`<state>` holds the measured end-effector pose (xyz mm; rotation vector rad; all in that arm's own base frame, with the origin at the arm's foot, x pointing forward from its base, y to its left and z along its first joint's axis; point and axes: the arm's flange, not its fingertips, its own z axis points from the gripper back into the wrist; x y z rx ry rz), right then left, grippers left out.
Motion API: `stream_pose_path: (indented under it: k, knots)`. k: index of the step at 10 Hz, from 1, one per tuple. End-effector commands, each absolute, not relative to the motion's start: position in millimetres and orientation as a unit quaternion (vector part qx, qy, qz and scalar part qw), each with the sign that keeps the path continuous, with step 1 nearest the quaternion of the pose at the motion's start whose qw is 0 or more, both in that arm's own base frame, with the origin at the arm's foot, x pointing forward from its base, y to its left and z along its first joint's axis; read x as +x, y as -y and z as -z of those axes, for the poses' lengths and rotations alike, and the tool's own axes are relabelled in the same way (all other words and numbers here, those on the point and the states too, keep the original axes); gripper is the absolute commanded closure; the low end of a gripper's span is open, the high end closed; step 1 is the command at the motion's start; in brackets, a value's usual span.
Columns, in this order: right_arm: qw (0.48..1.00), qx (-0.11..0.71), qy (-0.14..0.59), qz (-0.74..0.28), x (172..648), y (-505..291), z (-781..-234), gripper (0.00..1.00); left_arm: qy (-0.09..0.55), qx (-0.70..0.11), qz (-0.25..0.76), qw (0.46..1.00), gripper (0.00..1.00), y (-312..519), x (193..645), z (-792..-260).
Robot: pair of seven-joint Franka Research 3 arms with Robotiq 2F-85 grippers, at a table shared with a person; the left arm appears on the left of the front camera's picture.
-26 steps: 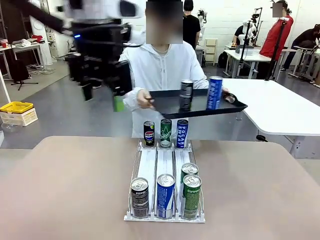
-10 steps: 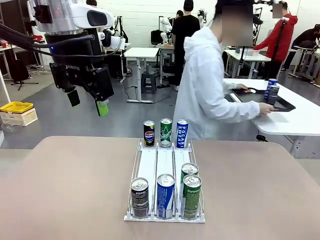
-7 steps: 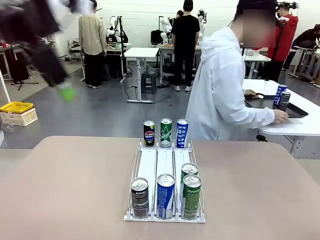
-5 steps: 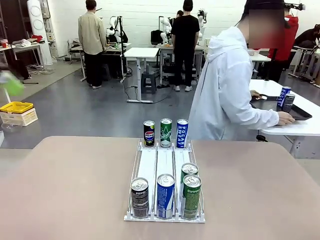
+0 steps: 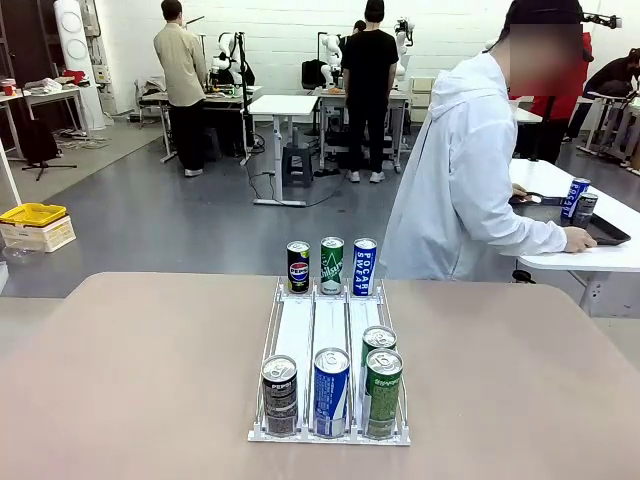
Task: Retrieve and hand over the desired beverage to the person.
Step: Place the picked can on the Handle tray extended by the person.
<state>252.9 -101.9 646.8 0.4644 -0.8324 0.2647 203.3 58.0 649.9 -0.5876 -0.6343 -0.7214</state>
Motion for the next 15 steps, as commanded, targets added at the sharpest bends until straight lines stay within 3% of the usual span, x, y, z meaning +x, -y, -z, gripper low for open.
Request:
stream_pose_path:
  k: [1, 4, 15]
  knots:
    - [0.876, 0.233, 0.400, -0.133, 254, 101, -646, 0.00, 0.314, -0.283, 0.333, 0.843, 0.00, -46, 215, -641]
    - [0.876, 0.233, 0.400, -0.133, 254, 101, -646, 0.00, 0.321, -0.256, 0.343, 0.845, 0.00, -36, 214, -648]
    - [0.876, 0.233, 0.400, -0.133, 254, 101, -646, 0.00, 0.305, -0.279, 0.328, 0.850, 0.00, -48, 216, -644]
